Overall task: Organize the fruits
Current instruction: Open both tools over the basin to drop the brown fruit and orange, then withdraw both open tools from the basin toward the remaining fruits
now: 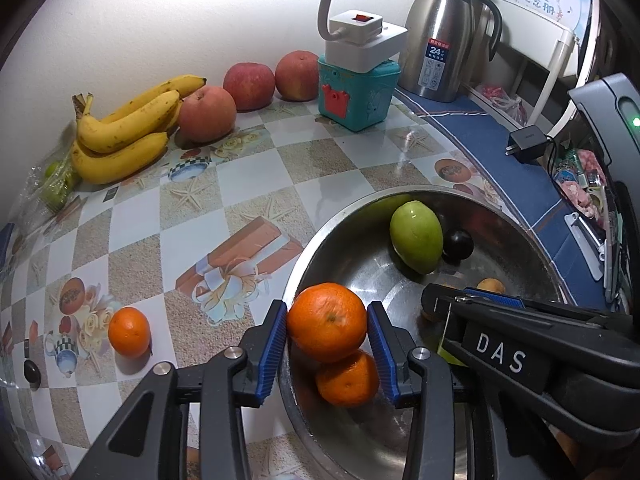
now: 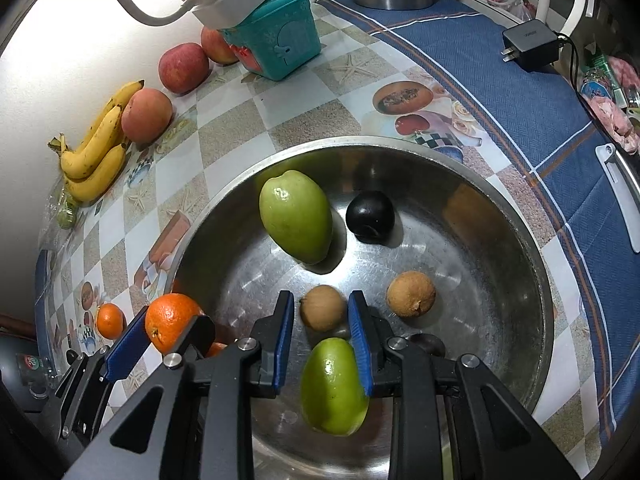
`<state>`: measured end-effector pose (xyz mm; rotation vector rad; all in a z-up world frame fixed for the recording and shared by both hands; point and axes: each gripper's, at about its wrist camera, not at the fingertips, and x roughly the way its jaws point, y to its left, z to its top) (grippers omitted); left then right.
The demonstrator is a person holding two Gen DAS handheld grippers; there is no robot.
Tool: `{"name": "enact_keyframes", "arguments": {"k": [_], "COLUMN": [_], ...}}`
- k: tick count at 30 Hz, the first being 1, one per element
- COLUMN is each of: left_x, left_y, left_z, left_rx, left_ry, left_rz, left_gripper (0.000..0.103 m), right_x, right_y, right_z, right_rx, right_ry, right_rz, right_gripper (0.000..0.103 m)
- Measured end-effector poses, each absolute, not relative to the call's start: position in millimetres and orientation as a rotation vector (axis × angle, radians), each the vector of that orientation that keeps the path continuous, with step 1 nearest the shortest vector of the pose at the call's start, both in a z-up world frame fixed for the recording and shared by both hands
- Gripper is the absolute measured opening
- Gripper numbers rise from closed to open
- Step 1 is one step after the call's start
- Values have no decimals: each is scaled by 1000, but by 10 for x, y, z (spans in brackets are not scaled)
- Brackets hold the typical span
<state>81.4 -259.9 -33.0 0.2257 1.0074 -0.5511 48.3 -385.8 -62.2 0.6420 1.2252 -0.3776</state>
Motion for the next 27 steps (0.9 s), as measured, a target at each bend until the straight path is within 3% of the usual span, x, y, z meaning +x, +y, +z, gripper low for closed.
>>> {"name": "enact_keyframes", "arguments": {"k": [10, 19, 27], "left_x": [813, 869, 1043], "left_y": [-2582, -2476, -2110], "left_z": [-208, -63, -58], "left_rx": [209, 173, 68], "left_ry": [984, 988, 1098], "left_rz": [-552, -510, -356], "left_gripper": [57, 58, 58], "right_x": [454, 395, 387], "right_y": [-3876, -3907, -3910], "right_z": [-481, -325, -274], "right_rx": [633, 637, 610], "right_ry": [1194, 1154, 1159], "right_rz": [-385, -394, -404], "right_gripper": [30, 30, 30]}}
